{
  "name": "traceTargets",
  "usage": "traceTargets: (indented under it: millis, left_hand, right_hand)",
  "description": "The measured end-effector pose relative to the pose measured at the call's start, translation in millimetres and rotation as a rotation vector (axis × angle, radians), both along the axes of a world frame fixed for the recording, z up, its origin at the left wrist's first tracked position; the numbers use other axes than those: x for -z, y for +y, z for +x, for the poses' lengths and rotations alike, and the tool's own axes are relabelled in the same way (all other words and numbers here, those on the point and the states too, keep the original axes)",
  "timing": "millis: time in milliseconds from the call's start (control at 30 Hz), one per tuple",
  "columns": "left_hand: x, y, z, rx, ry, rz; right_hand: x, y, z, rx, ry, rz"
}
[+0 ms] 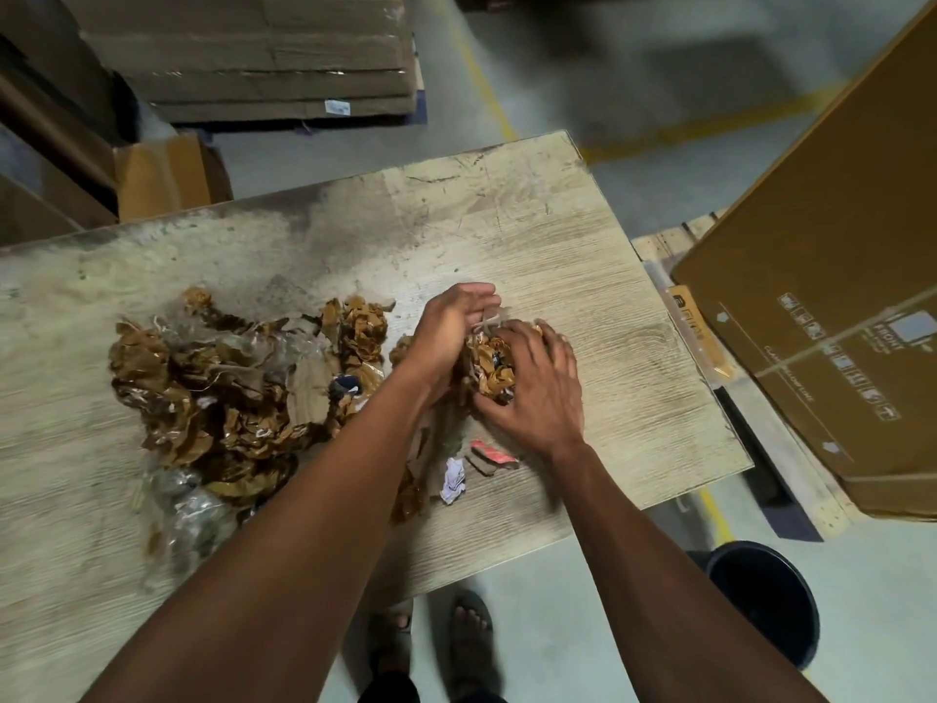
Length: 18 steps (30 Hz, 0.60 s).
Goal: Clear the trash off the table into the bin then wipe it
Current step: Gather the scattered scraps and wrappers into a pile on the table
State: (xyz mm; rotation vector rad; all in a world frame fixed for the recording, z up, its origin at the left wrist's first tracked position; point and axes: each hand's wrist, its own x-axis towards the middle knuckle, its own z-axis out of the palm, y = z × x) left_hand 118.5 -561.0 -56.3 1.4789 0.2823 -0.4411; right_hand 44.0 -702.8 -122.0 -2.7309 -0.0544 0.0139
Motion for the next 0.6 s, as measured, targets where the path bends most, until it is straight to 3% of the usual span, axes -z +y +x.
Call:
traceTargets:
  millis: [100, 167, 233, 267, 433, 600]
  left_hand:
    - [2, 13, -7, -0.041, -0.183, 0.242]
    - [6, 26, -18, -0.067, -0.362, 0.590]
    - [18, 35, -30, -0.004, -0.398, 0.877]
    - [24, 36, -36, 0.038, -0.357, 0.926]
    - [46, 14, -63, 0.088, -0.293, 0.684]
    - [45, -11, -61, -0.017, -0.321, 0.550]
  right_hand:
    - [0, -1, 1, -0.002, 0.003, -0.006]
    - [0, -1, 3, -0.003, 0.005, -0.019]
    - [2, 0, 3, -0.005, -0.007, -0.023]
    - [3, 0, 3, -0.007, -0.016, -0.017]
    - [5, 3, 1, 0.004, -0.071, 0.080]
    - [-6, 23, -3, 0.133, -0.091, 0.462]
